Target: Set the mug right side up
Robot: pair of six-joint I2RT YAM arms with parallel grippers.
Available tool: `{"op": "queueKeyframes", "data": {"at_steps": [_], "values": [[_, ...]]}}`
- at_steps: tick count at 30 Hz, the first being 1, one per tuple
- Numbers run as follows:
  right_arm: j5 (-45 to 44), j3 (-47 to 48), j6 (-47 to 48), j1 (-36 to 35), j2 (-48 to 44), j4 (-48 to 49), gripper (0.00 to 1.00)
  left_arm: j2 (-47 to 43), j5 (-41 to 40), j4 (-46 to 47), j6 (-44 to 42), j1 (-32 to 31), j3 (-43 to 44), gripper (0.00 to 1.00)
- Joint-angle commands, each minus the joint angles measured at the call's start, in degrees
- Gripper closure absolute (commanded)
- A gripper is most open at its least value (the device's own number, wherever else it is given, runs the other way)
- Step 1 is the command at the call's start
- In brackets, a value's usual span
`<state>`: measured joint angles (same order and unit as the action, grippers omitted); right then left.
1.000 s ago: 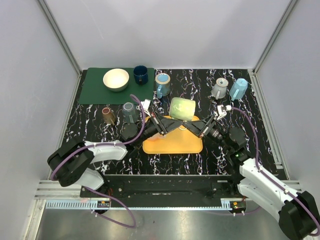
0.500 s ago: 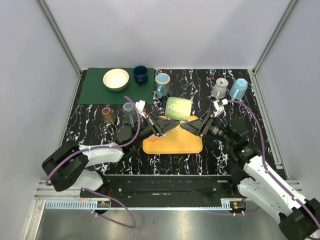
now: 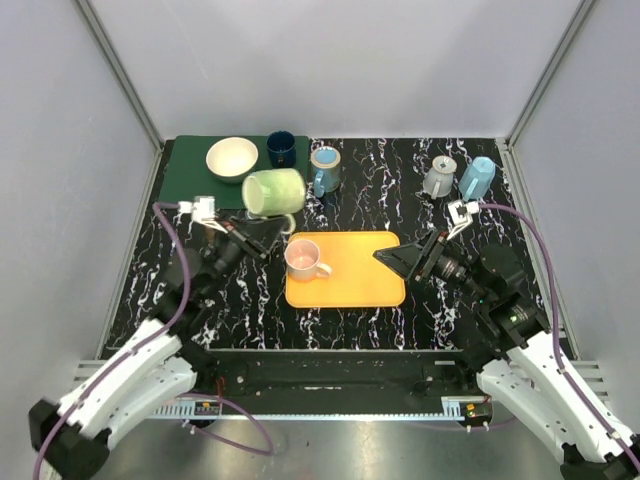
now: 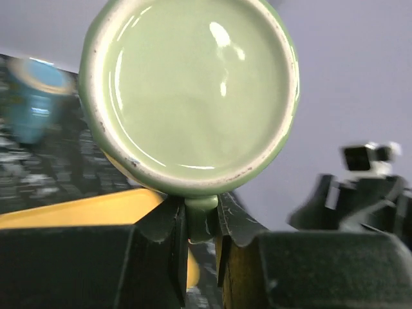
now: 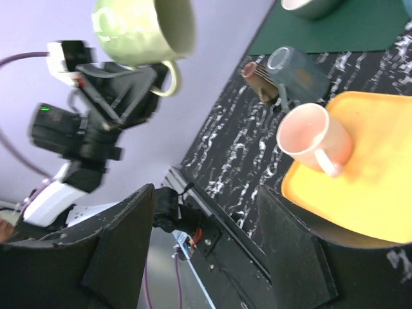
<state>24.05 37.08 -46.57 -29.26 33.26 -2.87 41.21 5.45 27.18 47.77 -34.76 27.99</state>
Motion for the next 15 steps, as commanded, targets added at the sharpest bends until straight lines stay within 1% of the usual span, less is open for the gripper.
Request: {"op": "queueKeyframes", "data": {"at_steps": [1, 2, 3, 5, 6, 8, 9, 10, 14, 15], "values": [[-5.1, 3.5, 5.4, -0.4, 0.6, -7.2, 0.30, -8.0, -25.2, -37.8, -22.6, 2.0, 14.0, 1.00], [-5.2, 3.6, 6.3, -0.5, 1.2, -7.2, 0.30, -7.8, -29.0, -46.6, -24.2, 2.5, 15.6, 1.00], [-5.4, 3.5, 6.7, -0.5, 1.6, -7.3, 0.30, -7.4, -32.1, -50.1, -26.5, 4.2, 16.8, 1.00], [-5.3, 3.3, 6.8, -0.5, 2.8, -6.3, 0.30, -6.9, -36.5, -56.3, -27.3, 6.8, 19.3, 1.00], [-4.9, 3.0, 6.8, -0.5, 3.1, -5.6, 0.30, -6.2, -37.7, -58.2, -26.2, 9.9, 19.7, 1.00], [-4.6, 2.8, 7.1, -0.5, 4.1, -4.7, 0.31, -4.9, -37.2, -59.7, -26.9, 14.0, 20.2, 1.00], [-4.5, 2.9, 7.2, -0.5, 4.4, -4.3, 0.31, -2.9, -36.7, -60.4, -26.2, 18.6, 20.3, 1.00], [-4.0, 2.9, 7.4, -0.5, 4.7, -4.2, 0.31, -2.0, -35.3, -60.4, -26.3, 21.1, 19.8, 1.00], [-3.2, 2.5, 7.9, -0.5, 4.8, -4.2, 0.31, 2.2, -31.2, -57.4, -24.7, 29.1, 18.2, 1.00], [-3.0, 2.5, 8.0, -0.5, 4.5, -4.3, 0.32, 3.5, -30.7, -56.5, -24.1, 32.4, 18.0, 1.00]]}}
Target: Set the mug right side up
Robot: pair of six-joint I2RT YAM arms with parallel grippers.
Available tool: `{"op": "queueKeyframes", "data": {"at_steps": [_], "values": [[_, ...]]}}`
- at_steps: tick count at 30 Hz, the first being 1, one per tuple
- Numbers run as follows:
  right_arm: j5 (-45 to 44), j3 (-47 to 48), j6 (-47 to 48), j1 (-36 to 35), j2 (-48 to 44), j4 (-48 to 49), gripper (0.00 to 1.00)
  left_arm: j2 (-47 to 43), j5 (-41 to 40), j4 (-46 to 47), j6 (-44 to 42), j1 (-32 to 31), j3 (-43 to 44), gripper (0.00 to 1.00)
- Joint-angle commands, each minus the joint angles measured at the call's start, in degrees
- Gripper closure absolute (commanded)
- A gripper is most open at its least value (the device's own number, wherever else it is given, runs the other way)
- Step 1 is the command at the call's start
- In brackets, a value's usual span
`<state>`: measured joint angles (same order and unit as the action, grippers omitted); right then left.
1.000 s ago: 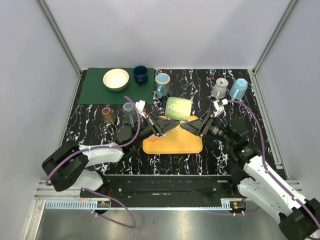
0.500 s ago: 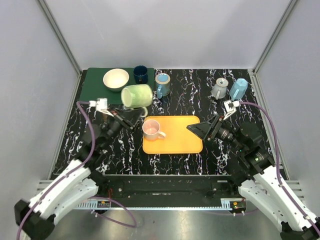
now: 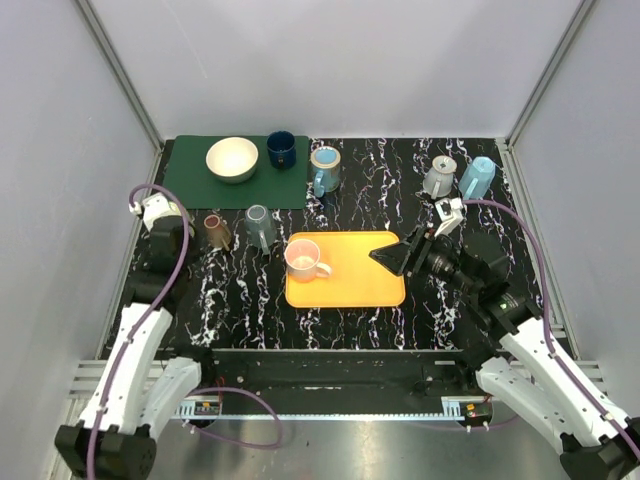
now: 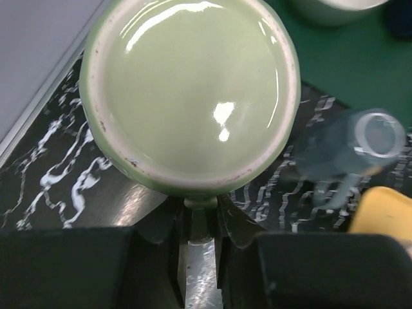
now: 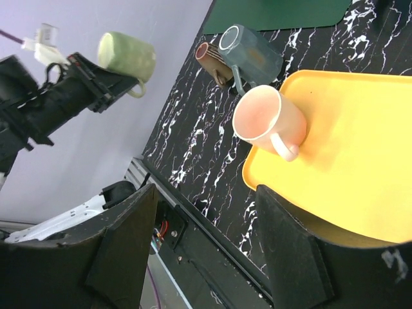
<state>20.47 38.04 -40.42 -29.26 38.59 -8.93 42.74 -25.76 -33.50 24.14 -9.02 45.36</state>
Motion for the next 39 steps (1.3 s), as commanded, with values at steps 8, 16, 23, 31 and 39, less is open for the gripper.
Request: {"op": "queueKeyframes", "data": {"at_steps": [8, 16, 23, 31, 39], "values": [[1.0, 2.1, 4.6, -0.5, -1.1, 0.1, 0.32, 13.0, 11.6, 14.8, 6.3, 19.6, -4.7, 1.00], [0.7, 2.5, 6.1, -0.4, -2.1, -1.2, 0.32, 23.9, 11.1, 22.7, 10.3, 20.7, -7.4, 1.00], [0.0, 2.1, 5.7, -0.5, -2.2, -1.4, 0.32, 34.5, 9.0, 24.9, 7.9, 21.1, -4.6, 1.00], [-1.6, 3.0, 6.1, -0.4, 2.2, -3.8, 0.29, 40.3, 12.3, 21.1, 7.9, 22.6, -0.1, 0.72], [-5.8, 7.3, 9.6, -0.5, 12.5, -7.2, 0.28, 32.3, 13.7, 17.1, 11.5, 22.5, -3.6, 0.41]]}}
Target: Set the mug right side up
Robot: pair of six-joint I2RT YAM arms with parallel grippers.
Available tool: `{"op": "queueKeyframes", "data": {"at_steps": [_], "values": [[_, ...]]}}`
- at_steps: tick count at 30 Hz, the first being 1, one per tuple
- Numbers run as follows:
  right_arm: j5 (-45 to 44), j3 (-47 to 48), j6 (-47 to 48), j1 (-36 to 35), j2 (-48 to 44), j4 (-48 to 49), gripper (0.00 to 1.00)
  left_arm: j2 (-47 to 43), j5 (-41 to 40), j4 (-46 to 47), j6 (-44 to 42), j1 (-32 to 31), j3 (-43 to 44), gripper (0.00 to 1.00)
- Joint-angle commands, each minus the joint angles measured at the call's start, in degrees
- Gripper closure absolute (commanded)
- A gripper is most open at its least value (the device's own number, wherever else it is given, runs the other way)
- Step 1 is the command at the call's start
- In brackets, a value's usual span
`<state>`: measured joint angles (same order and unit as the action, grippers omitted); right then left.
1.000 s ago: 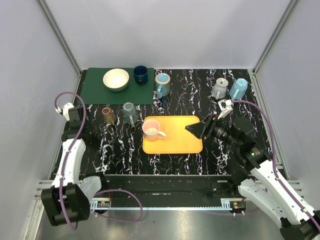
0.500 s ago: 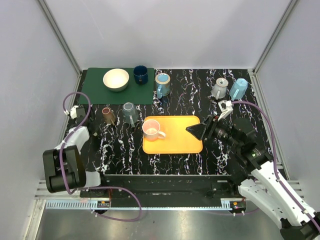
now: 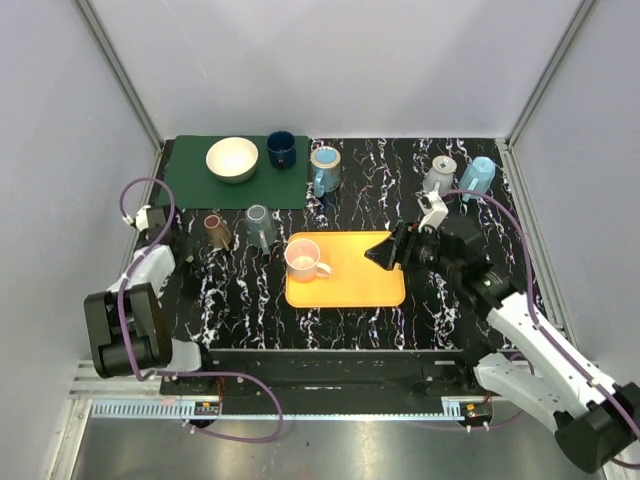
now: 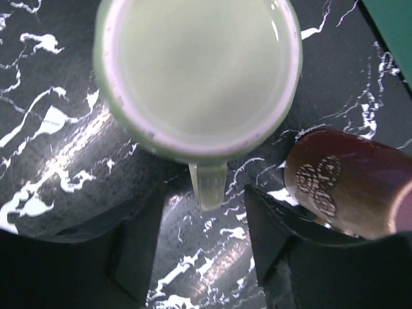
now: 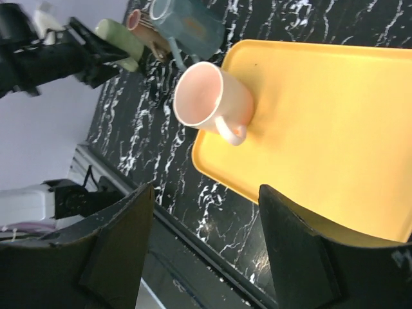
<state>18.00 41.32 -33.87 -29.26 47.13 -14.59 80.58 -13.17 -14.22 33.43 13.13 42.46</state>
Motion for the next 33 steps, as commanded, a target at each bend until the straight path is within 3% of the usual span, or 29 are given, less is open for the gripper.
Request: {"op": "queueKeyframes", "data": {"at_steps": [1, 3, 4, 5, 10, 14, 20, 25, 33], "values": [[-3.5, 4.6, 4.1, -0.5, 7.2, -1.9, 0.28, -7.2, 1.1, -3.9, 2.5, 0.3, -1.1, 0.39], [-4.8, 7.4, 5.6, -0.8, 11.1, -3.9, 0.27, -14.0, 0.8, -5.5, 3.1, 0.3, -2.5, 0.29], [-5.6, 8.4, 7.5, -1.8, 15.4, -4.5, 0.27, -17.0, 0.7, -5.7, 3.0, 0.4, -3.0, 0.19], [-6.6, 9.5, 8.5, -2.5, 17.5, -4.8, 0.27, -21.6, 0.3, -6.1, 2.6, -1.0, -3.3, 0.02], [-13.4, 17.7, 16.8, -10.2, 29.7, -5.7, 0.27, -28.5, -1.4, -10.7, 3.6, -11.3, -0.3, 0.01], [-12.2, 22.5, 22.4, -12.9, 34.1, -6.7, 0.28, -35.4, -1.9, -13.5, 4.1, -23.7, 0.4, 0.01], [-11.7, 27.6, 32.1, -17.2, 40.3, -9.8, 0.30, -41.8, 0.9, -16.3, 6.1, -34.2, -4.0, 0.03], [-10.9, 32.9, 37.0, -19.2, 48.6, -14.3, 0.32, -47.7, 3.3, -17.9, 7.2, -36.7, -8.8, 0.04], [-13.7, 36.5, 37.1, -20.3, 55.3, -15.3, 0.34, -51.0, 2.5, -20.4, 4.1, -36.7, -6.8, 0.04]]}}
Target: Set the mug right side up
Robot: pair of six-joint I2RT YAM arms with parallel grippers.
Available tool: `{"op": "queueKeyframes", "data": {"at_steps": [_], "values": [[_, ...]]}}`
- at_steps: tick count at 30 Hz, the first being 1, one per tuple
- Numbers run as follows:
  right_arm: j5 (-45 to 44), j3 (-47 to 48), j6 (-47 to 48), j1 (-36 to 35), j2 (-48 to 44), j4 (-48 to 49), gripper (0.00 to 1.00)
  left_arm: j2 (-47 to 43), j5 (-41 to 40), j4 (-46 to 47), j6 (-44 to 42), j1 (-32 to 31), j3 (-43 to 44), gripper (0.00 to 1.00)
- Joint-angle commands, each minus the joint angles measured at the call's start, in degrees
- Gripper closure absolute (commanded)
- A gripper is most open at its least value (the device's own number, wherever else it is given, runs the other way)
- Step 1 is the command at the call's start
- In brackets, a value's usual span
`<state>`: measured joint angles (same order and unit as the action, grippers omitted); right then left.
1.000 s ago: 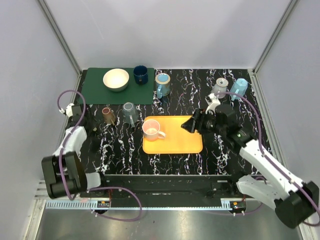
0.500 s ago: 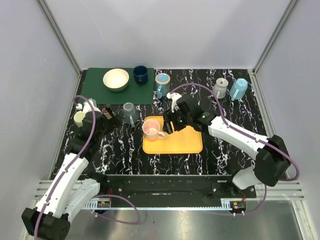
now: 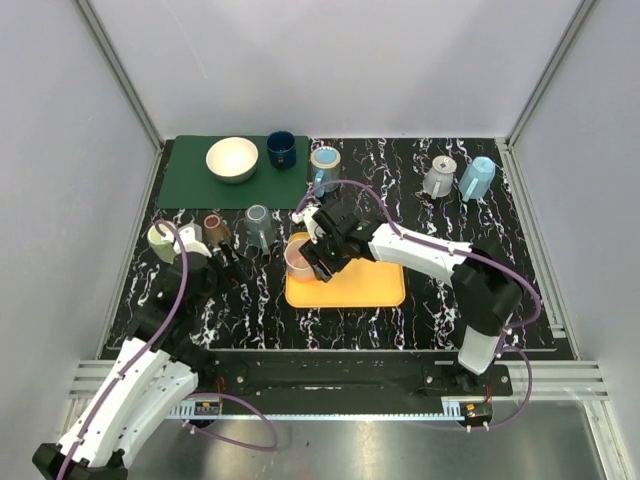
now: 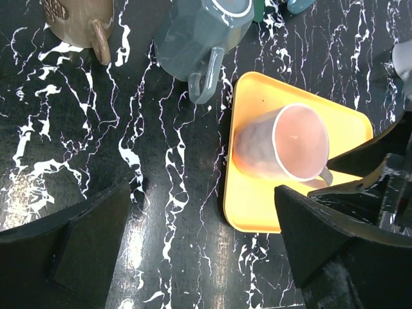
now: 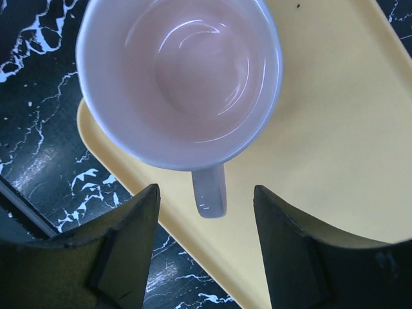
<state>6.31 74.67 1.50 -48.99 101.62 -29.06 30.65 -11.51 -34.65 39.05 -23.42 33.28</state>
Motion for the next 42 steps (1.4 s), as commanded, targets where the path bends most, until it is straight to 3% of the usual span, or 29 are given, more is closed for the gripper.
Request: {"op": "queueKeyframes", "data": {"at_steps": [1, 12, 15, 21, 25, 30, 37, 42], "values": [[-2.7, 3.4, 1.8, -0.7, 1.4, -0.7, 0.34, -0.9, 1.1, 0.3, -1.7, -0.1, 2.4, 0.04], [-3.4, 5.4, 3.0, -1.0, 3.9, 0.8, 0.40, 0.6, 2.9, 2.8, -1.6, -0.1, 0.9, 0.05], [-2.9, 5.7, 3.1, -1.0, 4.5, 1.1, 0.48, 0.9, 2.7, 2.9, -1.5, -0.1, 0.7, 0.05], [-2.0, 5.7, 2.8, -1.0, 5.0, 2.1, 0.78, 0.8, 2.8, 3.0, -1.4, -0.1, 0.2, 0.05], [-2.2, 5.0, 2.4, -1.1, 4.0, 2.3, 0.86, 0.9, 2.7, 3.0, -1.4, -0.1, 0.3, 0.06], [-4.5, 1.6, -0.3, -1.2, -3.1, 2.3, 1.00, 1.4, 2.3, 3.4, -1.4, -0.1, 0.2, 0.07], [-8.8, -8.3, -9.6, -1.3, -22.8, 4.0, 1.00, -0.1, 3.3, 9.0, 3.4, -0.1, -2.0, 0.01], [-9.6, -13.8, -17.2, -1.0, -36.3, 6.0, 1.00, -0.2, 11.1, 18.5, 9.1, -0.1, -4.7, 0.01]]}}
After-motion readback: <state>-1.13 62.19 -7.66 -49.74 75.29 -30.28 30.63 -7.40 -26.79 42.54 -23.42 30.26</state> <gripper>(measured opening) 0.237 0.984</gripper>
